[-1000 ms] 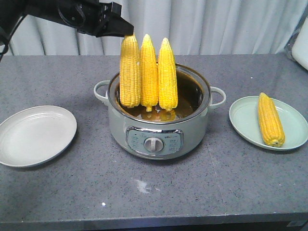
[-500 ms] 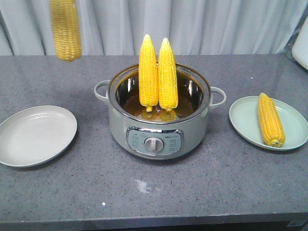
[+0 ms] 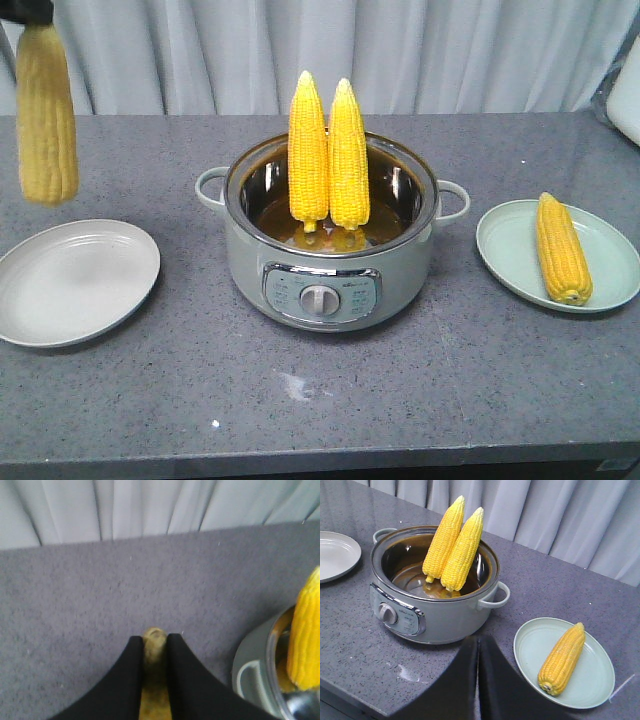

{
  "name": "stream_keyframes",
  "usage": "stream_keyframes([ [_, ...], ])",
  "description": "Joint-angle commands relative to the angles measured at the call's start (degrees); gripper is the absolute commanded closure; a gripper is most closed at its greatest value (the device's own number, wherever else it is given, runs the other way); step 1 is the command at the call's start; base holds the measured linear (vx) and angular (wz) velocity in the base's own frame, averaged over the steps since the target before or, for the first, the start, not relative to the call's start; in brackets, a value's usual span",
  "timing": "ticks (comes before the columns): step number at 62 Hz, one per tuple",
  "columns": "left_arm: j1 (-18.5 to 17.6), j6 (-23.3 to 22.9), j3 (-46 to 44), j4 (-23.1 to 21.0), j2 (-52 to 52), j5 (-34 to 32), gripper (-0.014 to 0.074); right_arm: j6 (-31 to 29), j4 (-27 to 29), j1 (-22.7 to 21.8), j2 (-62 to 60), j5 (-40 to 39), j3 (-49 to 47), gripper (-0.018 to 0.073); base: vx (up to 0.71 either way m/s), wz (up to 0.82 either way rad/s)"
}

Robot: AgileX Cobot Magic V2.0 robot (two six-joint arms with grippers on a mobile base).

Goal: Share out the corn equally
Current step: 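Lift the cob and lower it toward the cream plate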

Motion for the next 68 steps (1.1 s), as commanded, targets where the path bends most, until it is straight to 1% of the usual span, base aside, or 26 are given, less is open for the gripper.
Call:
stream_keyframes([
  [1, -0.02, 0.16, 5.48, 1.90, -4.21, -1.60, 0.0604, -0.30, 1.57, -0.21, 0.45, -3.16, -1.24, 0.0563, 0.00, 0.00],
  [4, -0.02, 0.63, 8.64, 3.41, -4.21, -1.60, 0.0604, -0.30, 1.57, -0.21, 0.45, -3.16, -1.24, 0.0563, 0.00, 0.00],
  [8, -0.02, 0.69, 11.87, 4.13, -4.15, -1.60, 0.0604, -0.30, 1.57, -0.21, 0.45, -3.10, -1.24, 0.0563, 0.00, 0.00],
  [18, -0.02, 2.66, 18.76, 4.25, -3.72, -1.83, 0.0604, -0.30, 1.57, -0.21, 0.45, -2.76, -1.24, 0.0563, 0.00, 0.00],
  [22, -0.02, 2.65, 20.85, 4.71, -3.72, -2.80, 0.0604, -0.30, 1.62, -0.21, 0.45, -2.70, -1.24, 0.0563, 0.00, 0.00],
  [29, -0.02, 2.65, 23.46, 5.93, -3.72, -5.06, 0.0604, -0.30, 1.78, -0.21, 0.45, -2.71, -1.24, 0.0563, 0.00, 0.00],
  [44, -0.02, 2.65, 25.26, 5.93, -3.32, -5.46, 0.0600, -0.30, 1.78, -0.21, 0.45, -2.71, -1.24, 0.0563, 0.00, 0.00],
  [49, -0.02, 3.52, 25.26, 5.83, -2.82, -5.26, 0.0590, -0.30, 1.84, -0.21, 0.45, -2.71, -1.24, 0.0563, 0.00, 0.00],
  [54, -0.02, 4.04, 25.26, 5.42, -2.49, -4.94, 0.0568, -0.30, 1.96, -0.21, 0.45, -2.71, -1.24, 0.0563, 0.00, 0.00],
  [60, -0.02, 4.04, 25.26, 5.42, -2.42, -4.94, 0.0521, -0.30, 1.96, -0.21, 0.45, -2.71, -1.24, 0.0563, 0.00, 0.00],
  [68, -0.02, 4.04, 25.26, 5.47, -2.42, -5.43, 0.0409, -0.30, 1.96, -0.21, 0.45, -2.71, -1.24, 0.0563, 0.00, 0.00],
])
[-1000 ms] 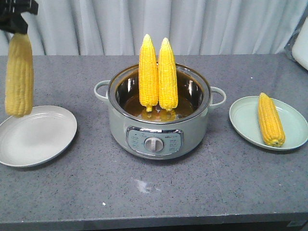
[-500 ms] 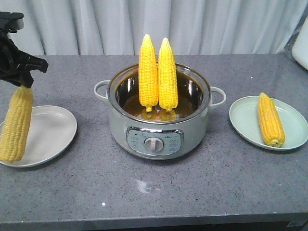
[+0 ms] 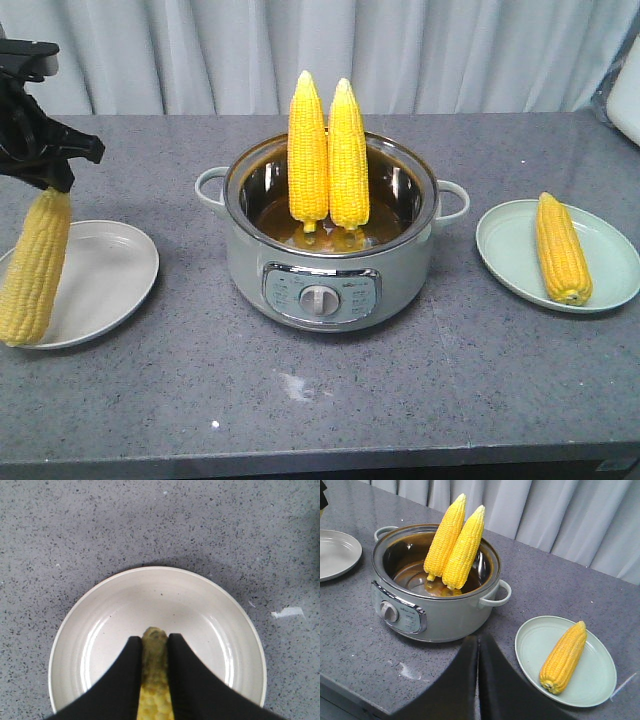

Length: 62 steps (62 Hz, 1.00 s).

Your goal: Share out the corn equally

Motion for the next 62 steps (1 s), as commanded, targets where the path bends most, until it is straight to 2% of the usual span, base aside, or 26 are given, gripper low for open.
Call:
stream_keyframes([
  [1, -0.02, -0.05, -1.29, -0.76, -2.76, -2.37, 0.0396, -0.30, 1.96, -0.21, 0.45, -3.19, -1.24, 0.0563, 0.00, 0.00],
  [10, -0.02, -0.11, -1.29, -0.76, -2.76, -2.78, 0.0265, -0.30, 2.03, -0.21, 0.45, -3.19, -1.24, 0.0563, 0.00, 0.00],
  [20, -0.02, -0.11, -1.29, -0.76, -2.76, -2.92, 0.0191, -0.30, 2.03, -0.21, 0.45, -3.19, -1.24, 0.0563, 0.00, 0.00],
  [41, -0.02, -0.17, -1.39, -0.76, -4.53, -2.67, 0.0188, -0.30, 2.02, -0.21, 0.45, -3.58, -1.24, 0.0563, 0.00, 0.00],
  [62, -0.02, -0.17, -1.40, -0.80, -12.82, -2.20, 0.0188, -0.27, 2.02, -0.21, 0.89, -11.04, -1.30, 0.0554, 0.00, 0.00],
])
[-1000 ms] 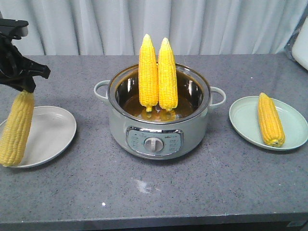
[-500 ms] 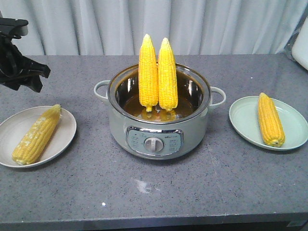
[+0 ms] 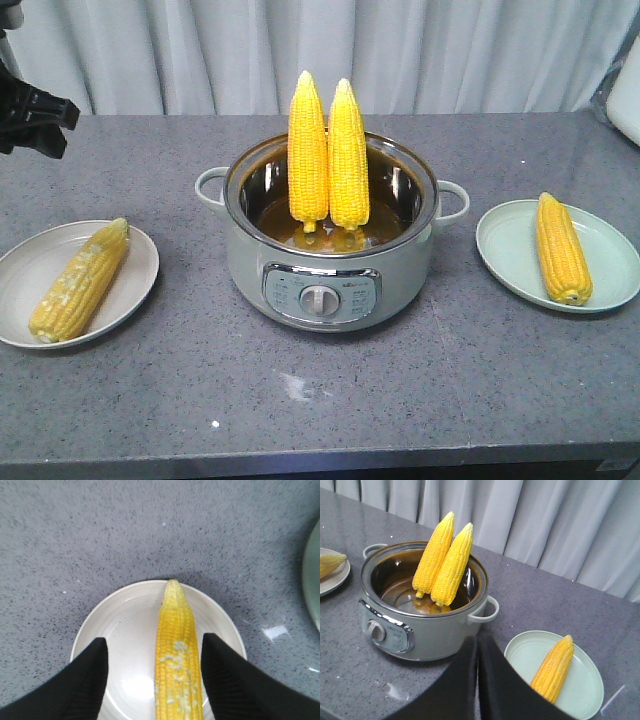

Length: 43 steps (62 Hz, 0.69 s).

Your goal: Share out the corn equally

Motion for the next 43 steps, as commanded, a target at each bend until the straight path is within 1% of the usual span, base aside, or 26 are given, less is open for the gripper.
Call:
stream_keyframes([
  [1, -0.02, -0.30, -1.40, -0.80, -5.41, -1.78, 0.0188, -0.26, 1.75, -0.21, 0.98, -6.51, -1.30, 0.0552, 0.00, 0.00],
  [8, -0.02, -0.30, -1.40, -1.35, -8.61, -1.00, 0.0189, -0.15, 1.75, -0.21, 2.80, -8.26, -1.30, 0.0530, 0.00, 0.00],
  [19, -0.02, -0.15, -1.40, -5.63, -13.61, -0.36, 0.0190, -0.99, 1.93, -0.21, 8.10, -9.93, -3.01, 0.0473, 0.00, 0.00],
  [24, -0.12, 0.14, -1.40, -6.96, -15.32, -0.23, 0.0190, -1.92, 2.41, -0.21, 11.15, -10.88, -5.41, 0.0424, 0.00, 0.00],
  [29, -0.19, 0.14, -1.40, -6.87, -16.48, -0.10, 0.0190, -3.66, 5.06, -0.21, 14.95, -10.88, -8.97, 0.0338, 0.00, 0.00],
  [33, -0.19, 0.14, -1.40, -6.87, -16.93, 0.15, 0.0190, -5.56, 8.30, -0.21, 19.03, -10.48, -12.86, 0.0236, 0.00, 0.00],
  [38, -0.19, 0.14, -1.40, -6.82, -16.98, 0.64, 0.0190, -7.91, 12.60, -0.21, 24.60, -10.29, -17.99, 0.0087, 0.00, 0.00],
  [43, -0.19, 0.14, -1.40, -6.82, -16.98, 1.21, 0.0190, -8.86, 16.19, -0.21, 30.92, -10.16, -23.98, -0.0026, 0.00, 0.00],
])
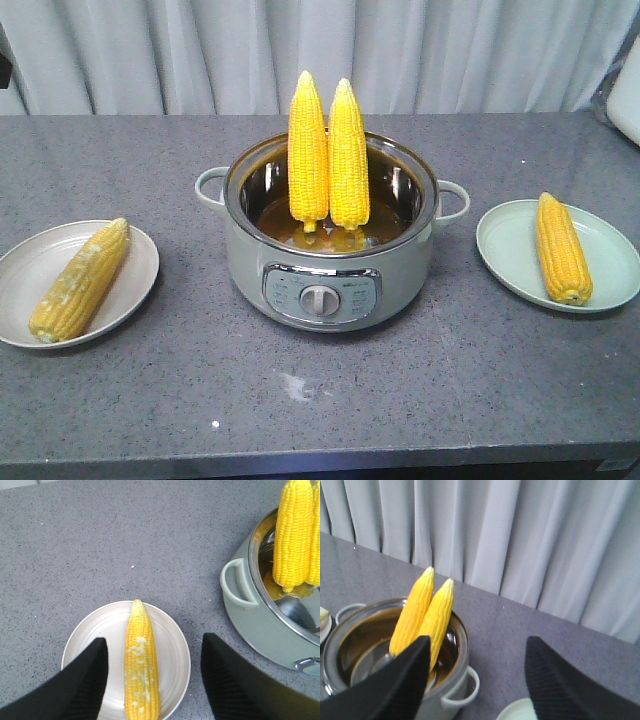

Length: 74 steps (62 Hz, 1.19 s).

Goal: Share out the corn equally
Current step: 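Move the right gripper over the pot to a standing corn cob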

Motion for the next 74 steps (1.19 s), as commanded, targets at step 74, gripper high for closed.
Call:
stream_keyframes([
  [74, -0.19, -0.15, -1.35, -1.05, -1.70, -1.21, 0.0190, 15.19, 6.70, 16.52, 69.42, 13.24, -65.87, -0.0036, 0.00, 0.00],
])
